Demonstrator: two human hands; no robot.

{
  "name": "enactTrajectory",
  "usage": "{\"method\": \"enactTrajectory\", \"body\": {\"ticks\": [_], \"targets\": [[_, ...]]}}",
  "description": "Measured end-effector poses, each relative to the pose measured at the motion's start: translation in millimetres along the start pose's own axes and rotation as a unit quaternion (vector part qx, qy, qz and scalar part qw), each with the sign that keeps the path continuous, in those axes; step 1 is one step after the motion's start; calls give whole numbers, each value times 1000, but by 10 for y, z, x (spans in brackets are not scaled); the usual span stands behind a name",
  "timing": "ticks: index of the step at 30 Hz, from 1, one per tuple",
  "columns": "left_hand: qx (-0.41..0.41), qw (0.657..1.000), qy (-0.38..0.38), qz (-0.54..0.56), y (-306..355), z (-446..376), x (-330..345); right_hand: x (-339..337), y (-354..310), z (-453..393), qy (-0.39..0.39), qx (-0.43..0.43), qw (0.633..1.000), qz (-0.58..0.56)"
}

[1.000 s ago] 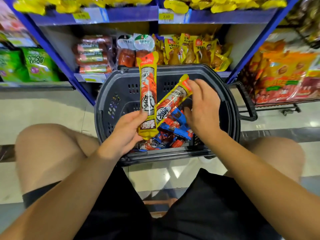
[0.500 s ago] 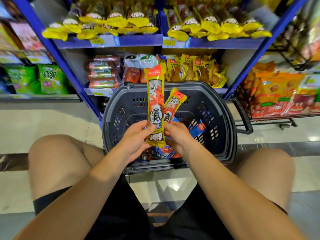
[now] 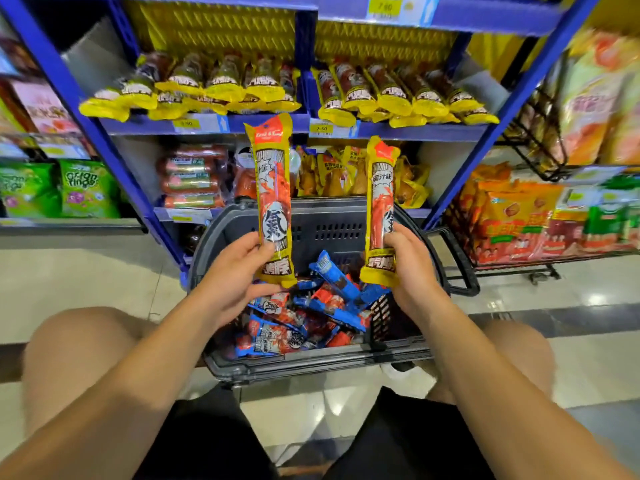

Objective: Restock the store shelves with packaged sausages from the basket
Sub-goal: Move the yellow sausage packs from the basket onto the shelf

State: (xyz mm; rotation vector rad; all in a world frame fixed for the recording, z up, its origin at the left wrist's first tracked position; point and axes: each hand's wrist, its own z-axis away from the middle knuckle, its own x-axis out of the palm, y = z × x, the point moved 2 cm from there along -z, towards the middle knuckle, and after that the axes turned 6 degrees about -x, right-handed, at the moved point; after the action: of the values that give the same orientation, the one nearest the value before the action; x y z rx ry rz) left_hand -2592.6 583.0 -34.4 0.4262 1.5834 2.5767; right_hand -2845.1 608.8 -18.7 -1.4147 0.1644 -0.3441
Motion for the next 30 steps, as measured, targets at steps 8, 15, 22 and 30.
{"method": "enactTrajectory", "body": {"ticks": [8,15,22,30], "targets": [[26,998,1,-50,578,-179,310,-273,-853,-409,56,-126,971,195],[41,997,19,-58,998,-399,539,-260,-1343,-941,133,-182,911,345],[46,995,5,-86,1232,-615,627,-138,-1664,-1414,159,-184,839,488],[50,992,26,-115,1373,-805,617,45,-1822,-1868,156,-198,773,583]]}}
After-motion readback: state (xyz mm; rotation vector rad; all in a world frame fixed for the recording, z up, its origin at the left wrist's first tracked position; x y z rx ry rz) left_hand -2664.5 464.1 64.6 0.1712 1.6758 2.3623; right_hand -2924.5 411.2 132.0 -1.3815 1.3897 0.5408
